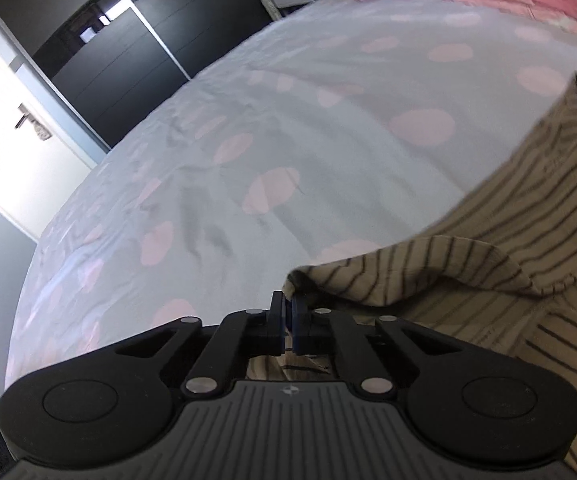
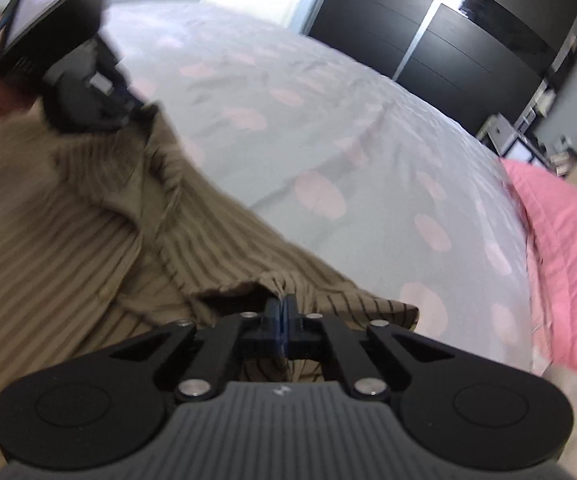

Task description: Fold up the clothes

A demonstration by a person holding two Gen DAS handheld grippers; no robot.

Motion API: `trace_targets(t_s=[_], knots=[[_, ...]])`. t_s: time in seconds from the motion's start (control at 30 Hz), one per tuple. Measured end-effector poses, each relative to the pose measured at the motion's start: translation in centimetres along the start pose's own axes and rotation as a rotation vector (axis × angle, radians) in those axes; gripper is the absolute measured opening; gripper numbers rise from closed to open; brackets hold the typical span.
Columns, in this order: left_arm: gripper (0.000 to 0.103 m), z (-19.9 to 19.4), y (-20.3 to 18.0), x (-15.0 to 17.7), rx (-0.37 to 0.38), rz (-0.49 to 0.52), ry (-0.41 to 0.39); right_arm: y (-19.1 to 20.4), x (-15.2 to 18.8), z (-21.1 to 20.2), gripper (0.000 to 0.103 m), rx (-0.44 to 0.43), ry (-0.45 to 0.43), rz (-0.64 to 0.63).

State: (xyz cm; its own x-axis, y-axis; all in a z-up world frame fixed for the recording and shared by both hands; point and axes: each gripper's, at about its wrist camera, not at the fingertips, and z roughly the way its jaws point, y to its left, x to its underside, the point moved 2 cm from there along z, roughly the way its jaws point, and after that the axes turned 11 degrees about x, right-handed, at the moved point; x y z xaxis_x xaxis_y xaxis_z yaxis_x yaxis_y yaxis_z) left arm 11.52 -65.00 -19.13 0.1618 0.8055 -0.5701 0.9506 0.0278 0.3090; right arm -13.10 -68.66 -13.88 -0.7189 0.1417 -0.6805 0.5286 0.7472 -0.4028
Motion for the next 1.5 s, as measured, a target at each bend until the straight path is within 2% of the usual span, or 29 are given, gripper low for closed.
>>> trace_targets(t_s=[0.2, 0.33, 0.43, 0.57, 0.63, 0.73, 0.77, 0.83, 0.87, 0.9, 1.0, 1.1, 1.3, 1.5], knots=[[0.000, 0.2, 3.3, 0.0, 0.024, -0.191, 0.000, -4.9, -1.9, 4.0, 0.001, 0.054, 0.046, 0.247], [0.000, 1.5, 4.4, 0.3, 0.055, -0.316, -0.001, -5.7, -2.6, 8.0, 0.001, 0.059, 0.075, 0.364], [0.000, 2.5, 4.1, -0.2, 0.020, -0.323, -0.004, -5.3, -2.8, 10.5, 0.001, 0.085, 0.088, 0.403], [0.000, 2.5, 4.8, -1.0, 0.002, -0.366, -0.071, -6.1, -3.7, 12.4, 0.001, 0.115, 0.083, 0.516], [0.000, 3.3, 4.7, -1.1, -0.003, -0.368, -0.044, -6.2, -4.3, 13.1, 0.001, 0.115, 0.084, 0.541], [0.001, 4.8, 4.4, -0.8, 0.008, -0.371, 0.021, -5.3, -4.5, 14.4, 0.002, 0.107, 0.130, 0.513], [0.001, 4.7, 4.3, -0.6, 0.015, -0.365, 0.010, -5.0, -4.4, 14.7, 0.006, 0.099, 0.147, 0.504], [0.006, 4.0, 4.1, -0.1, 0.034, -0.344, -0.017, -4.7, -4.0, 15.1, 0.007, 0.077, 0.187, 0.487], [0.014, 3.5, 4.1, 0.1, 0.047, -0.328, -0.027, -4.8, -3.8, 15.1, 0.018, 0.067, 0.203, 0.483], [0.025, 3.0, 4.1, 0.3, 0.060, -0.313, -0.038, -5.1, -3.7, 14.7, 0.031, 0.062, 0.205, 0.482], [0.045, 0.1, 4.9, 1.2, 0.048, -0.313, -0.089, -6.9, -3.2, 12.2, 0.038, 0.051, 0.173, 0.483], [0.047, -3.1, 5.9, 2.4, 0.022, -0.325, -0.104, -9.3, -1.8, 8.5, 0.039, 0.040, 0.161, 0.497], [0.047, -7.7, 6.9, 6.2, -0.028, -0.339, 0.002, -11.8, 3.8, 0.0, 0.039, 0.027, 0.179, 0.475], [0.047, -12.1, 6.1, 11.1, -0.035, -0.375, 0.096, -8.6, 9.3, -6.3, 0.038, 0.015, 0.242, 0.408]])
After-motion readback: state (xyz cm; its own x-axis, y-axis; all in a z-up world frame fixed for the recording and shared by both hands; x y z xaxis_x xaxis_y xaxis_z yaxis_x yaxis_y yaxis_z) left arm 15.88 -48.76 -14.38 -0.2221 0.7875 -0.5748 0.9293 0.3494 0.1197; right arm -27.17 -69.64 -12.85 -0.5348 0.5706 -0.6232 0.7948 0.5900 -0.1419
